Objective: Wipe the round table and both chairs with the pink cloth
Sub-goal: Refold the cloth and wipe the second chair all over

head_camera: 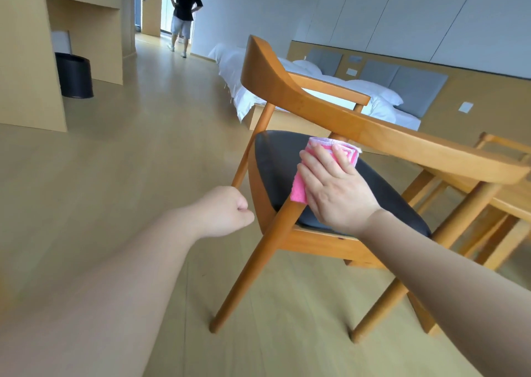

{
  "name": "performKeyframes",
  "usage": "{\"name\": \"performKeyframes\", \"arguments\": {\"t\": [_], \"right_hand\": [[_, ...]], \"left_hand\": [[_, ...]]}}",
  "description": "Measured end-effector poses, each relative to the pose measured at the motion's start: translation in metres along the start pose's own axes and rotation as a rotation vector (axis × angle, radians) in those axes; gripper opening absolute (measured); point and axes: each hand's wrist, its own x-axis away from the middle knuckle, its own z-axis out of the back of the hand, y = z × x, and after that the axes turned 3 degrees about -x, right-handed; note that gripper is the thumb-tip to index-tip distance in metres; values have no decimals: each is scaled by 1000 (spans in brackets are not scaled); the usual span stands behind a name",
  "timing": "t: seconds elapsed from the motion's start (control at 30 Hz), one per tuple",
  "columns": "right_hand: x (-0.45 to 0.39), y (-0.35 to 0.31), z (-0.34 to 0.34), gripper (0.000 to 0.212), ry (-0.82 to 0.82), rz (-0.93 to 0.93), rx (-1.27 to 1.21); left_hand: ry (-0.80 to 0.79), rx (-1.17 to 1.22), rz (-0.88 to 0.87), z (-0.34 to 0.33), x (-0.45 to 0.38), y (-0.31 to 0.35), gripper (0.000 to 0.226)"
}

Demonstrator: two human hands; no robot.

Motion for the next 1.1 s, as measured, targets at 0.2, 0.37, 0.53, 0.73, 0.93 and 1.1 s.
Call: {"name": "performKeyframes", "arguments": {"t": [0.2,0.37,0.53,0.73,0.93,1.1], "right_hand": [[15,-50,-19,52,-78,116,16],[25,-101,-36,61,-248,186,35],[30,-121,-50,64,-301,206,87],[28,-104,-49,62,-264,281,53],[13,-54,-22,54,-125,187,11],[-5,2,0,48,-4,6,22]], "left_hand": [[79,19,11,-4,-3,-3,38],[142,4,14,-5,-2,-8,39],[170,-22,-4,-8,-3,-6,41],[162,-16,8,-10,-5,-11,42],[152,-12,13,-12,-7,-12,42],[145,-21,5,-15,-11,-15,40]]}}
